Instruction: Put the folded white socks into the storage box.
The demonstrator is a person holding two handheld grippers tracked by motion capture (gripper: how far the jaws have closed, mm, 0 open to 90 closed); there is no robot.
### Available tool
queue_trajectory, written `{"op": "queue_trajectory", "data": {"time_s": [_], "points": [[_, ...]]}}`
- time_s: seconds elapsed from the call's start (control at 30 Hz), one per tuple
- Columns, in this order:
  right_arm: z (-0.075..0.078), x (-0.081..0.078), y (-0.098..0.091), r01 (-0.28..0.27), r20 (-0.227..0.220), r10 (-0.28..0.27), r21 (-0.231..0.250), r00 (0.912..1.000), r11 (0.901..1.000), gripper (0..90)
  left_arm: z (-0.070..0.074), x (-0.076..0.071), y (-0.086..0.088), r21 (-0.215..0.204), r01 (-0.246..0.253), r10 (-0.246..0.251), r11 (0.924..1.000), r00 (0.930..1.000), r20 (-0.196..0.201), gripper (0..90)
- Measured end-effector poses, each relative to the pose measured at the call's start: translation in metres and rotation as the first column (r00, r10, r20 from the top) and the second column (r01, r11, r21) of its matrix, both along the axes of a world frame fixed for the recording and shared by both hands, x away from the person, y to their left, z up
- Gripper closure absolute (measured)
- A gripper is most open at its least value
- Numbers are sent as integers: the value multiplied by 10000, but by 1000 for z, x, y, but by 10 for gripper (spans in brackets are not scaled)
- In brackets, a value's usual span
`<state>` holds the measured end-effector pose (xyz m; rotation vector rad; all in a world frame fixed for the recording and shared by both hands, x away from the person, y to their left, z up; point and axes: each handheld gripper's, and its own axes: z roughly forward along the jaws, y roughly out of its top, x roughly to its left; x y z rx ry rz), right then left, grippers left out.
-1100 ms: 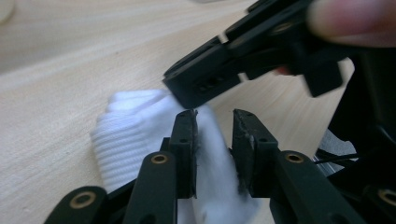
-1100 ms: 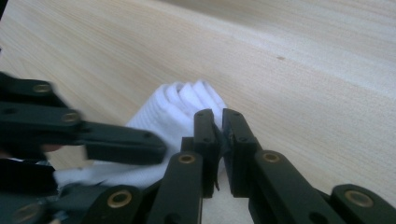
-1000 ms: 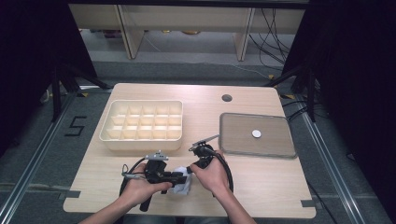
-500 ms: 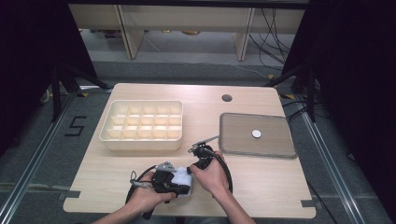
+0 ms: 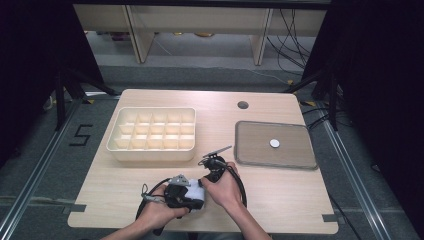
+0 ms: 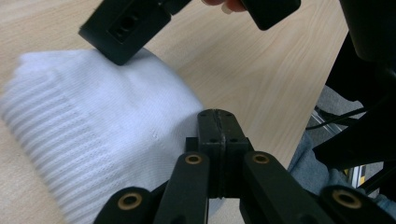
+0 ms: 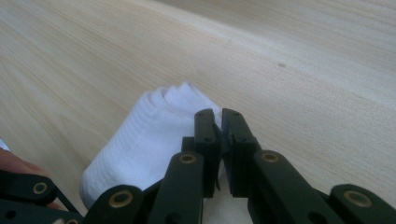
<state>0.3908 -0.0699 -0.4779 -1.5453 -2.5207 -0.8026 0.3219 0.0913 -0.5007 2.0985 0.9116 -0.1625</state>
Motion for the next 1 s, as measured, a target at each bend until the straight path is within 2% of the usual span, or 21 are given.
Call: {"op": "queue_trajectory", "data": {"time_s": [0.1, 0.23, 0.27, 0.3, 0.33, 0.37, 0.4, 0.43, 0.5, 0.53, 0.6, 0.67, 0.7, 0.77, 0.83, 0.9, 0.93, 0.97, 1.0], "points": [[0, 0, 2, 86, -63, -86, 77, 9999, 9999, 858, -1, 0, 0, -13, 75, -75, 10000, 10000, -35, 897], [0, 0, 3, -131, 117, 130, 131, 9998, 9998, 858, -1, 0, 1, 10, 78, -78, 10000, 10000, 13, 897], [0, -1, 4, 88, -82, -86, 327, 9999, 9994, 858, 0, 0, 1, 47, 29, -30, 10000, 10000, 60, 897], [0, -2, 5, 118, -79, -115, 320, 9999, 9994, 858, 0, -1, 2, 175, 0, -1, 9998, 10000, 79, 897], [0, -2, 6, 133, -78, -130, 326, 9999, 9994, 858, -1, 0, 1, -30, -4, 4, 10000, 10000, 46, 897], [0, -2, 7, 272, -139, -270, 146, 9995, 9995, 858, 0, 0, 2, 42, -16, 16, 10000, 10000, 5, 897], [0, -2, 9, 290, -157, -287, 193, 9995, 9994, 858, 0, 0, 2, 11, 16, -16, 10000, 10000, -13, 897], [0, -2, 7, 75, -140, -69, 393, 9999, 9992, 858, 0, 0, 3, 38, 17, -17, 10000, 10000, 8, 897], [0, -2, 9, 130, 81, -133, 267, 9999, 9996, 858, 1, -1, 5, 100, 21, -22, 9999, 9999, 118, 897], [-2, 0, 9, -167, 265, 159, 291, 9995, 9994, 858, 1, 0, 6, 79, 43, -44, 10000, 9999, 95, 897], [0, -2, 12, -8, 35, 6, 428, 10000, 9991, 858, 1, -1, 8, -12, -33, 33, 10000, 10000, 52, 897], [-1, -2, 13, -120, 143, 114, 418, 9998, 9991, 857, 2, -1, 10, -49, -73, 73, 10000, 10000, -6, 896], [-2, 0, 13, -336, 352, 321, 430, 9989, 9985, 857, 2, -1, 11, -25, -113, 113, 9999, 9999, 67, 896], [-1, -2, 16, 20, 70, -22, 303, 10000, 9995, 857, 3, -1, 13, -83, 17, -17, 10000, 10000, 39, 895], [-2, -2, 16, -181, 197, 174, 310, 9997, 9994, 855, 4, -1, 15, 19, -66, 66, 10000, 9999, 108, 893], [-3, -1, 15, -407, 472, 387, 401, 9981, 9984, 852, 6, -2, 17, -133, -68, 69, 9999, 9999, 84, 886], [-3, -2, 15, -439, 455, 412, 620, 9981, 9971, 848, 8, -3, 18, -237, -34, 37, 9997, 9999, 119, 866], [-2, -4, 16, -194, 286, 176, 633, 9994, 9978, 845, 10, -3, 20, -313, 18, -14, 9995, 9999, 134, 848], [-1, -4, 15, -217, 275, 199, 645, 9994, 9977, 836, 12, -4, 21, -385, 6, 0, 9993, 9999, 158, 822]]}}
